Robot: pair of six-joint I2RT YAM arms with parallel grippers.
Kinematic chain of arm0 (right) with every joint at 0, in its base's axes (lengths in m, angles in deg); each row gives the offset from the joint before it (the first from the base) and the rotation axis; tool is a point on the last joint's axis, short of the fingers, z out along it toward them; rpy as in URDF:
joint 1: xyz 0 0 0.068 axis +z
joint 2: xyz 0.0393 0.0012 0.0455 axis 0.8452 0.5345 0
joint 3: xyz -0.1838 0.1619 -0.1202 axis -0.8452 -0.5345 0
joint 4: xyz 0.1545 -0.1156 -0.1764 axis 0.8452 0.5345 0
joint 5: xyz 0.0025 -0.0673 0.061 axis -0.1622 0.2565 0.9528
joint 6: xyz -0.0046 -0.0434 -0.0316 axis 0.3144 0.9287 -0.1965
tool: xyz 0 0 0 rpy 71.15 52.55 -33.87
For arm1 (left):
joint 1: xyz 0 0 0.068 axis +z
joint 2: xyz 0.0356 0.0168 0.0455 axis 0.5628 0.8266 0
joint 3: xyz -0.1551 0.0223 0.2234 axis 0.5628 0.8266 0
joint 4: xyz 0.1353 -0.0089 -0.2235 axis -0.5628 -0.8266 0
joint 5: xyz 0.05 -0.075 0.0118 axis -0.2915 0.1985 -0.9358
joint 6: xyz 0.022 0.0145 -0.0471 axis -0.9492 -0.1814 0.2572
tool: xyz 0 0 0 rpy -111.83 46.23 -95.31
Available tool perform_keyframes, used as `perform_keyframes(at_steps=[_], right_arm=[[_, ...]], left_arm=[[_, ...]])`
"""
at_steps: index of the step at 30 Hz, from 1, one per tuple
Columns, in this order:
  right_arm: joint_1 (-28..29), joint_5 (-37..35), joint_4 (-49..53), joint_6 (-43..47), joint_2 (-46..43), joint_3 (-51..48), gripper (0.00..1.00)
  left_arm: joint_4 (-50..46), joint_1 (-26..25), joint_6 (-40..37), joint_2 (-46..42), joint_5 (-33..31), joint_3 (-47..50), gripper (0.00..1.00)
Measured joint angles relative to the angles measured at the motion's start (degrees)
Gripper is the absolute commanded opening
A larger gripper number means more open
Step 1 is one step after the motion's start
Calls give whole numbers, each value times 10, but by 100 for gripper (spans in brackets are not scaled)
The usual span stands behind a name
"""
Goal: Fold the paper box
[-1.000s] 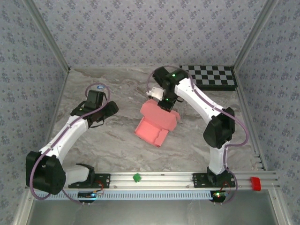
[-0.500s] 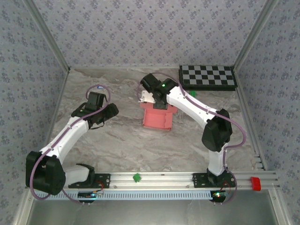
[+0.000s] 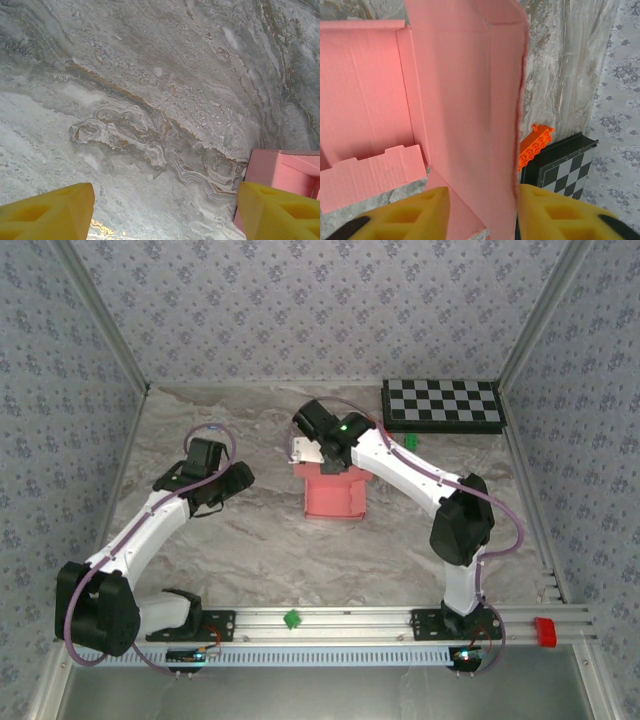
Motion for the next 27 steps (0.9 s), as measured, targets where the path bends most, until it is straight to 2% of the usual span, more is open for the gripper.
perform_keyframes(at_steps=[6, 11, 15, 21, 27], right_arm=[[-12, -4, -21, -23, -3, 21, 60], [-37, 0, -41, -75, -31, 20, 62], [-71, 23, -64, -158, -102, -18, 63], [-151, 96, -86, -332, -232, -143, 63], [-231, 201, -134, -490, -355, -356, 65]], left_arm=[[13, 0, -24, 7, 29, 0, 76], [37, 0, -77, 25, 65, 0, 75], [78, 0, -140, 39, 102, -1, 74], [147, 0, -233, 90, 182, -14, 72], [188, 3, -283, 182, 276, -84, 60]])
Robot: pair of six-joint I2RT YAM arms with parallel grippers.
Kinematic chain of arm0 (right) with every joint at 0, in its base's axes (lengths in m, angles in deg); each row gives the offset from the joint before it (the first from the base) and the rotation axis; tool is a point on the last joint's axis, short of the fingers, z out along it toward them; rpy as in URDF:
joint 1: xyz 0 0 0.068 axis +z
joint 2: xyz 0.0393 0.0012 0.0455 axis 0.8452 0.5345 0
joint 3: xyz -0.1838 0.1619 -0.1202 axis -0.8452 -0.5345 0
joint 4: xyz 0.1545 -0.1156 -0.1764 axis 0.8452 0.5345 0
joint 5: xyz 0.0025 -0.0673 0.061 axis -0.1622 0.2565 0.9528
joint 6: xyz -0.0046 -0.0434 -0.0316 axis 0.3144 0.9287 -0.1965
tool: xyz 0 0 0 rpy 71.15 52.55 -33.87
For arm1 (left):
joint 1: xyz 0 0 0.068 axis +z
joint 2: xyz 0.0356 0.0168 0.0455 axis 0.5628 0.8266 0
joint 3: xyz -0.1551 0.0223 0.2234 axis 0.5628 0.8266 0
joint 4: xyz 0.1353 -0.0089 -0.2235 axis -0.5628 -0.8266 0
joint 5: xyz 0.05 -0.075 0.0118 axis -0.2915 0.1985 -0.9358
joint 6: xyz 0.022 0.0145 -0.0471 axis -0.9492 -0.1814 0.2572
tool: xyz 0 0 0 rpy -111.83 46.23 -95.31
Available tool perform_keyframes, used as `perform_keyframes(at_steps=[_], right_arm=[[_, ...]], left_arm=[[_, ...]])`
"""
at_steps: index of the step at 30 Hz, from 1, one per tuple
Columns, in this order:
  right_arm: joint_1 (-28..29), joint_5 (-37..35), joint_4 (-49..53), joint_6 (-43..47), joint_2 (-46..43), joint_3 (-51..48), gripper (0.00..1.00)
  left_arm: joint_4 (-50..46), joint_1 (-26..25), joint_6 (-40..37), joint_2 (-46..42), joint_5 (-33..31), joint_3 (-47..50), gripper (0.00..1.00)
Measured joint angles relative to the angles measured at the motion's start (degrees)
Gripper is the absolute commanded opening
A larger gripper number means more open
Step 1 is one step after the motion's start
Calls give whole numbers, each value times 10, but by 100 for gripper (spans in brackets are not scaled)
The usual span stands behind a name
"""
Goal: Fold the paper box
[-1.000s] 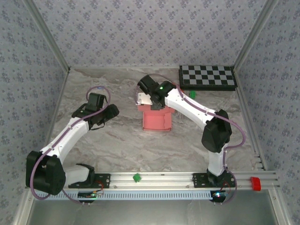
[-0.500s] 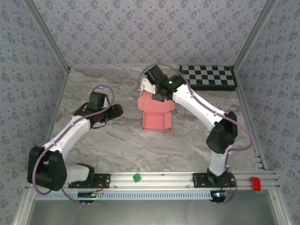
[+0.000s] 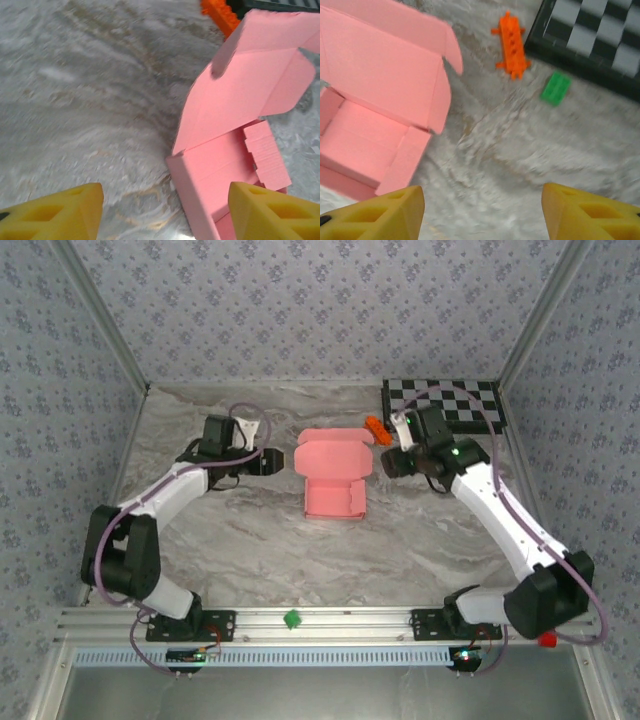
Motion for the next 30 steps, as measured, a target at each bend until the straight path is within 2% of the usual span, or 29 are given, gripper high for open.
perform_keyframes(at_steps=[5, 12, 20, 30], right_arm=[[-32, 83, -37, -83, -61, -122, 65], [-50, 139, -112, -167, -91, -212, 64], [-50, 163, -155, -200, -84, -223, 64], [-50, 177, -170, -206, -51, -223, 62]], left_arm=[[18, 0, -20, 78, 64, -55, 46], [36, 0, -12, 157, 120, -100, 38], [64, 0, 11, 191, 158, -111, 33], [87, 0, 36, 202, 172, -111, 4]])
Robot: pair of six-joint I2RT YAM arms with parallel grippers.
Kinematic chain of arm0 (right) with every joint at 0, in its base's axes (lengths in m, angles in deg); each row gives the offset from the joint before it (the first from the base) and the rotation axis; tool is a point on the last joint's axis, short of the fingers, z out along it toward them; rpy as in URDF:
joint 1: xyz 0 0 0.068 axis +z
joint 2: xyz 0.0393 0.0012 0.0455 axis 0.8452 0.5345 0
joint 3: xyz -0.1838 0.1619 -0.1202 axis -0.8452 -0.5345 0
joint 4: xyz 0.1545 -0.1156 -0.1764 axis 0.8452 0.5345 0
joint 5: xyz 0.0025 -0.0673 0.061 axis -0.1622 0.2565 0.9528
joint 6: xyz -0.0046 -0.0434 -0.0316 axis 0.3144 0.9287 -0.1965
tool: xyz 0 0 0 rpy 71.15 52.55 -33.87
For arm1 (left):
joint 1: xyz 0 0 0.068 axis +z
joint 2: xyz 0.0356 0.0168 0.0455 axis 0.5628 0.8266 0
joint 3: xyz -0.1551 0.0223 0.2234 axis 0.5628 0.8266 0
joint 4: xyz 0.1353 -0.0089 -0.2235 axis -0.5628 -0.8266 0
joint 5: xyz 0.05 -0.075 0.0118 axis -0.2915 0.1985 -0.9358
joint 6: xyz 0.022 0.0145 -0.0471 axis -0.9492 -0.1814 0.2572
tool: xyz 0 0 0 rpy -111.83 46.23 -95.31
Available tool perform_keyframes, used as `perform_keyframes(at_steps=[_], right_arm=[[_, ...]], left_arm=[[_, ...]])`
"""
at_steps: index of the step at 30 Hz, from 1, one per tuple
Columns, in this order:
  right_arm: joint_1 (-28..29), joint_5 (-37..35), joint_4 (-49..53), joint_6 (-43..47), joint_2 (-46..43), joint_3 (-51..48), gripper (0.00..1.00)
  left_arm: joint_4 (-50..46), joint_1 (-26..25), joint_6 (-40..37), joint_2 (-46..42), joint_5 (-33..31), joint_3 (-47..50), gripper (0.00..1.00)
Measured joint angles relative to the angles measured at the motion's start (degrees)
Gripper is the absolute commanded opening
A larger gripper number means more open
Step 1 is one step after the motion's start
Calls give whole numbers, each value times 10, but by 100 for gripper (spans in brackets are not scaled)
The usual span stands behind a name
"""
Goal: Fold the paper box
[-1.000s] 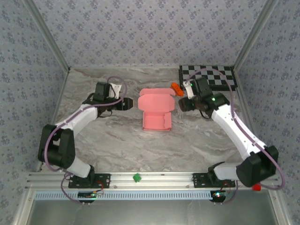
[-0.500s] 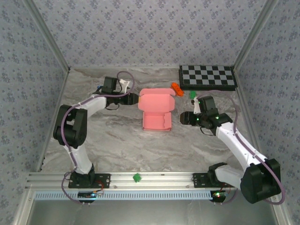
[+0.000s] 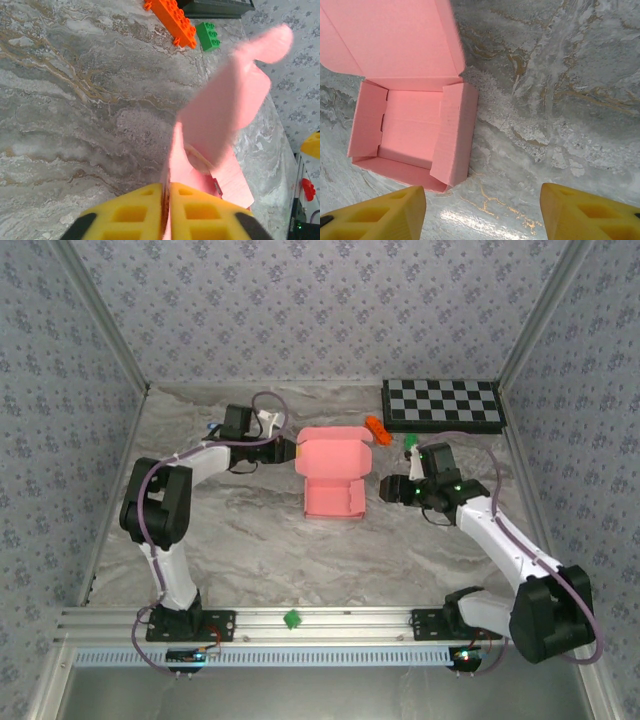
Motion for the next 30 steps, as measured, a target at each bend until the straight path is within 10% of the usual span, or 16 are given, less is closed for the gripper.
perform_keyframes(at_steps=[30], right_arm=[[23, 122, -121, -12, 186, 7, 36]], left_arm=[[93, -52, 46, -207, -198, 230, 0]])
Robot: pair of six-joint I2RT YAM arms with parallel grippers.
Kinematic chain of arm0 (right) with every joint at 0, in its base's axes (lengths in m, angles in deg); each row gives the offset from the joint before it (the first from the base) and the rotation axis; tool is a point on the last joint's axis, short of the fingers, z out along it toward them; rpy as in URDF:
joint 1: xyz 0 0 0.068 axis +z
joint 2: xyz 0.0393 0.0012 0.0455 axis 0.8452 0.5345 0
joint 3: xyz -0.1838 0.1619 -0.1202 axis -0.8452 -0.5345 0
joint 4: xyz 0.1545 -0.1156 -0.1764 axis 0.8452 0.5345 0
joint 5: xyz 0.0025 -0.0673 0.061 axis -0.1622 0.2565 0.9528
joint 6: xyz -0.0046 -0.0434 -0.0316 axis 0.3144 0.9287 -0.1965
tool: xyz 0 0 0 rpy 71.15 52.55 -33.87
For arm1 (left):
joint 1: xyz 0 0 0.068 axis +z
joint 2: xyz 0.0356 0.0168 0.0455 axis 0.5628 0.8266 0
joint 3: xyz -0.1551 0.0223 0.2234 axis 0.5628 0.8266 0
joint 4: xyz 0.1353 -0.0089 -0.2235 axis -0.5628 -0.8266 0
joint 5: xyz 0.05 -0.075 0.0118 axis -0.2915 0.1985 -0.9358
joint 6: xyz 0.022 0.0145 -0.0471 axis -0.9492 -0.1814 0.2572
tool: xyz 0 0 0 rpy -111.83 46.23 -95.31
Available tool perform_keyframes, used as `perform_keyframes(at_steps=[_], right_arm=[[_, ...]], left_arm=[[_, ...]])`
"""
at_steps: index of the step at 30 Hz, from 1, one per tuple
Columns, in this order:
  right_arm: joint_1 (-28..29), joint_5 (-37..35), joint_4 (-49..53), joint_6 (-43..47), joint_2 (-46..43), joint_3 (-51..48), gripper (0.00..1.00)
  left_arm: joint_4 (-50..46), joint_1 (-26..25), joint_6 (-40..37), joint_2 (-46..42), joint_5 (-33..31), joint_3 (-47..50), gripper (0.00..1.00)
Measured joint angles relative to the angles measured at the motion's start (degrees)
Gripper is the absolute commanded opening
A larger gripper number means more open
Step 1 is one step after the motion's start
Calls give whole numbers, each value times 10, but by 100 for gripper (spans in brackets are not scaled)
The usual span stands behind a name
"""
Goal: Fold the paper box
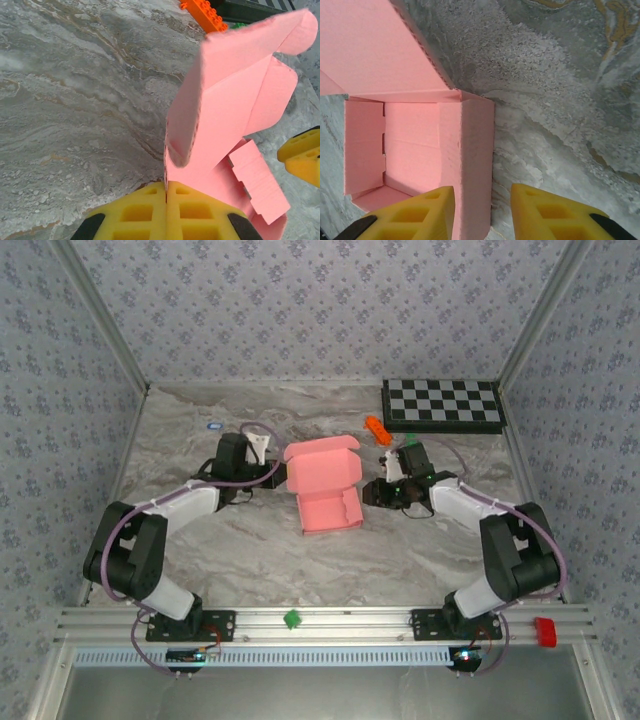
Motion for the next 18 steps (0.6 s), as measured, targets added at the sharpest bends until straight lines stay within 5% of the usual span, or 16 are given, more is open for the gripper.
perform_keyframes(at_steps=[18], right_arm=[[15, 32, -52, -17, 51, 3, 29]], left_arm=[[5, -2, 7, -20, -16, 12, 0]])
